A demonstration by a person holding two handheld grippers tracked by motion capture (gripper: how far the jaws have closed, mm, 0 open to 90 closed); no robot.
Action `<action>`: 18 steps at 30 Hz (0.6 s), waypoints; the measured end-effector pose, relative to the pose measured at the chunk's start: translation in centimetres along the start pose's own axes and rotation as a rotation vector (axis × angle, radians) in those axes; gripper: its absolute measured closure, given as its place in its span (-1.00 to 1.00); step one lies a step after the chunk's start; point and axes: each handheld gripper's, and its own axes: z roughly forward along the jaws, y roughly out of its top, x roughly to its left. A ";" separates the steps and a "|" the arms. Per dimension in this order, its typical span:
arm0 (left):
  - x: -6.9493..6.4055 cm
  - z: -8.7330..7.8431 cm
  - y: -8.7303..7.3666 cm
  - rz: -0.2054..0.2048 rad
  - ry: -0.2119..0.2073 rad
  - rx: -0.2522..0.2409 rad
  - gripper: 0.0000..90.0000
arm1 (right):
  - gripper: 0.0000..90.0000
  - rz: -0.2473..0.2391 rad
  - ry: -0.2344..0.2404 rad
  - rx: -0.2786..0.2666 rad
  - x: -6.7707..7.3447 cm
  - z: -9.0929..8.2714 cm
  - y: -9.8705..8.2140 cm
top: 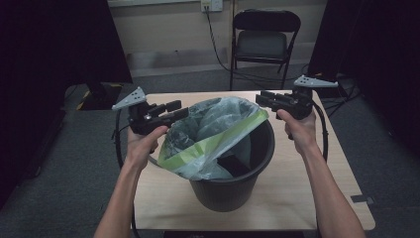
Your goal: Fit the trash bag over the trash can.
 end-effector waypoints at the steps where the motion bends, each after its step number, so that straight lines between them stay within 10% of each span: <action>1: 0.1 0.2 -0.1 0.001 -0.008 0.008 0.23 | 0.42 -0.013 0.002 -0.003 0.4 0.0 0.4; 7: 0.5 -0.8 -0.8 -0.008 0.024 -0.038 1.00 | 0.35 -0.068 0.026 0.007 2.3 -0.4 1.4; 18: -2.7 -4.2 -2.5 0.045 0.027 -0.074 1.00 | 0.22 -0.091 0.046 0.072 3.5 -0.5 1.1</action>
